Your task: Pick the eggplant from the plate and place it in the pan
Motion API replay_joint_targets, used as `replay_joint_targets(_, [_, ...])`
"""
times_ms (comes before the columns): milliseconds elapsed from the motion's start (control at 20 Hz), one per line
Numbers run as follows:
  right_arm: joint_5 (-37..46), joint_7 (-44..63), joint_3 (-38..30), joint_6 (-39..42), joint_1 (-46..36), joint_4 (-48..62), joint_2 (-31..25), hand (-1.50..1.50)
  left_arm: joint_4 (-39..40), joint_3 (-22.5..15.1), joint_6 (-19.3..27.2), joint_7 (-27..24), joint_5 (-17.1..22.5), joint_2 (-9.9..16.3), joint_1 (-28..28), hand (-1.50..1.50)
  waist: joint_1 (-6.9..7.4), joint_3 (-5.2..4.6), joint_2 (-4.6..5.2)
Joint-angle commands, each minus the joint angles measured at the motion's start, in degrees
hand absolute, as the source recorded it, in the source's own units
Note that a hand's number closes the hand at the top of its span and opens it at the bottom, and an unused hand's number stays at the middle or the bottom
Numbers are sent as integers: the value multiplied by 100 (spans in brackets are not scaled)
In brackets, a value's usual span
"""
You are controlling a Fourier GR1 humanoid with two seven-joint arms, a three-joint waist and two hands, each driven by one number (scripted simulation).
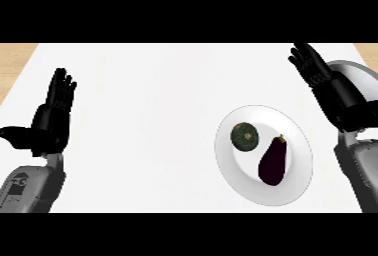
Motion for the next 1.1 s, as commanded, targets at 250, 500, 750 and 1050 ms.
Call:
replay_joint_targets(250, [-1346, -297, -1264, 359, 736, 500, 76, 150, -713, -922, -482, -188, -218, -433, 811, 0, 73, -185, -38])
replay_joint_targets(500, [-176, 19, -1138, -783, 2704, -697, -80, -150, -903, -1229, -457, 8, -220, -643, 1198, 0, -145, -198, -90])
replay_joint_targets(750, [426, 255, -1249, -435, 3244, -1441, -822, -150, -981, -1353, -510, 107, -413, -676, 1128, 0, -19, -197, -43])
replay_joint_targets(1050, [747, 1169, -919, 76, 2844, -1712, -1212, -150, -1309, -1354, -449, 352, -461, -797, 1185, 0, 64, -198, -32])
